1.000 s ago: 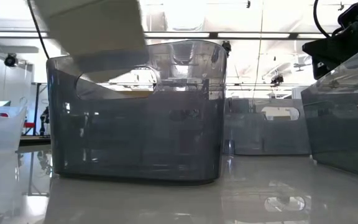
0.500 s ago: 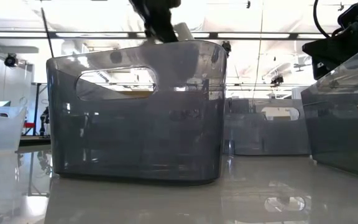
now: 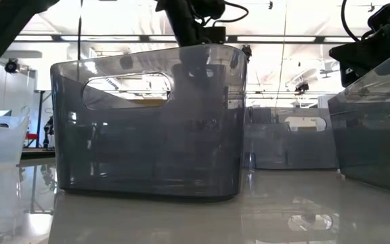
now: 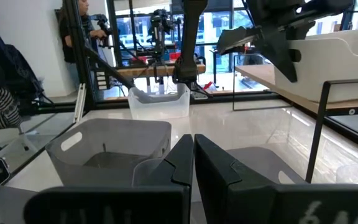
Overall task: Stack baskets on shelf by color
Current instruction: Put the left gray bin on the shelf
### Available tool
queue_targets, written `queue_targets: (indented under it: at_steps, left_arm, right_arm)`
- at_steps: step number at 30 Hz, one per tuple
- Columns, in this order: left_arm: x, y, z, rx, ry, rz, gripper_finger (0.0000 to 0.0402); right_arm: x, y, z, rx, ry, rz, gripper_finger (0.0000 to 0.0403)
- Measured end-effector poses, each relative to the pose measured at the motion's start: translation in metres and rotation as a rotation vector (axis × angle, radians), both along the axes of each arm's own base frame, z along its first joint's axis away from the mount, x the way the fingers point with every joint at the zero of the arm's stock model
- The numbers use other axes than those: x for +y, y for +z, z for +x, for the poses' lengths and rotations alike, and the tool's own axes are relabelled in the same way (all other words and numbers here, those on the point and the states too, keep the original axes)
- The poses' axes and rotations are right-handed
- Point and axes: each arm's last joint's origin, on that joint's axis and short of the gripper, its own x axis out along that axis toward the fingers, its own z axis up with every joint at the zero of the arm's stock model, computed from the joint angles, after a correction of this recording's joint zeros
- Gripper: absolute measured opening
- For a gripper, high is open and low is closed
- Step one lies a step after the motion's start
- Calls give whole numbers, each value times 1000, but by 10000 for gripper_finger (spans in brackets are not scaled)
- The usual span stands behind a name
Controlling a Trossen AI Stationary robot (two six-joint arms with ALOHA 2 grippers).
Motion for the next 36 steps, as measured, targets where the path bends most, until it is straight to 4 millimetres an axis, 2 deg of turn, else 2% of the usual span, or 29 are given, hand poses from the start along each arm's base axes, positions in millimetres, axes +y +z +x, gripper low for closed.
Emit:
queue_targets:
  at_steps: [8, 17, 22, 29, 31, 36]
  left_arm:
    - [2, 2, 2, -12, -13, 48, 10]
    - [4, 3, 4, 9, -58, 164, 125]
    - [-6, 14, 1, 33, -107, 277, 167]
    - [-29, 37, -10, -36, -84, 267, 175]
    - [-29, 40, -15, -42, -51, 247, 175]
    - [-14, 34, -19, -16, 26, 214, 176]
  right_arm:
    - [0, 0, 0, 0, 0, 0, 9]
    - [0, 0, 0, 0, 0, 0, 9]
    - [0, 0, 0, 0, 0, 0, 9]
    - [0, 0, 0, 0, 0, 0, 9]
    - [0, 0, 0, 0, 0, 0, 9]
    - [0, 0, 0, 0, 0, 0, 9]
